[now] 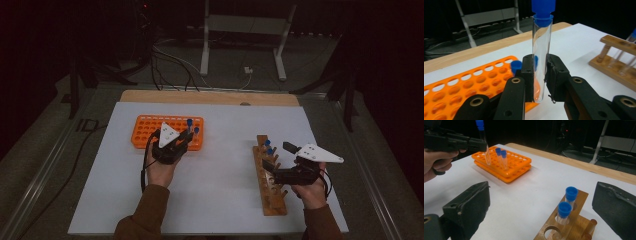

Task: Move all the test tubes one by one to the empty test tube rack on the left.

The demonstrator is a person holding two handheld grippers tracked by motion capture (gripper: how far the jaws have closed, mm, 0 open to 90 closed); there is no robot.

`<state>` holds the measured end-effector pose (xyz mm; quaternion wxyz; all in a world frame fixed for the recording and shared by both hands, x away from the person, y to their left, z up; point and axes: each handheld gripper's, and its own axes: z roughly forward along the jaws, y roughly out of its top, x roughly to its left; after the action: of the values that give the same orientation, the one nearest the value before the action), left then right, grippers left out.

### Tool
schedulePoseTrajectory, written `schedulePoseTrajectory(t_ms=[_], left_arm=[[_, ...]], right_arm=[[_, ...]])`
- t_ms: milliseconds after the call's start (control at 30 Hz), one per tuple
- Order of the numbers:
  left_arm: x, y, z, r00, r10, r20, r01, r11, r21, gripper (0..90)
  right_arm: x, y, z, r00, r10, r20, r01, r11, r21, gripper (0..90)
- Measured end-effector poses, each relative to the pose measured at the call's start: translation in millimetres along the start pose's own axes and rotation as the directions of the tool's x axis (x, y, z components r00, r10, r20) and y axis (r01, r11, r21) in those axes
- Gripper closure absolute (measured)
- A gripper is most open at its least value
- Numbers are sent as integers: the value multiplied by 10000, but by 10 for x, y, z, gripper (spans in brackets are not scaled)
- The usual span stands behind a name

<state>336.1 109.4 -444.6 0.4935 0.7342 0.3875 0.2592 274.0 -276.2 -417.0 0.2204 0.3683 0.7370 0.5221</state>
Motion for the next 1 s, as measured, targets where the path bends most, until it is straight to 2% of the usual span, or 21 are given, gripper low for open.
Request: schedulePoseTrajectory(t_ms=[500,733,1000], left_arm=[[214,-94,152,9974,-231,-677,248,9994,256,774],[248,-121,225,9962,-127,-865,169,9987,483,774],[299,-160,285,9941,-340,-1029,403,9974,603,774]], right_arm=[[-6,-3,-1,10000,32,3,-32,10000,-12,21],[-5,-6,2,10000,34,-49,-34,10000,-3,21],[-4,-10,6,9999,47,-94,-47,10000,19,21]])
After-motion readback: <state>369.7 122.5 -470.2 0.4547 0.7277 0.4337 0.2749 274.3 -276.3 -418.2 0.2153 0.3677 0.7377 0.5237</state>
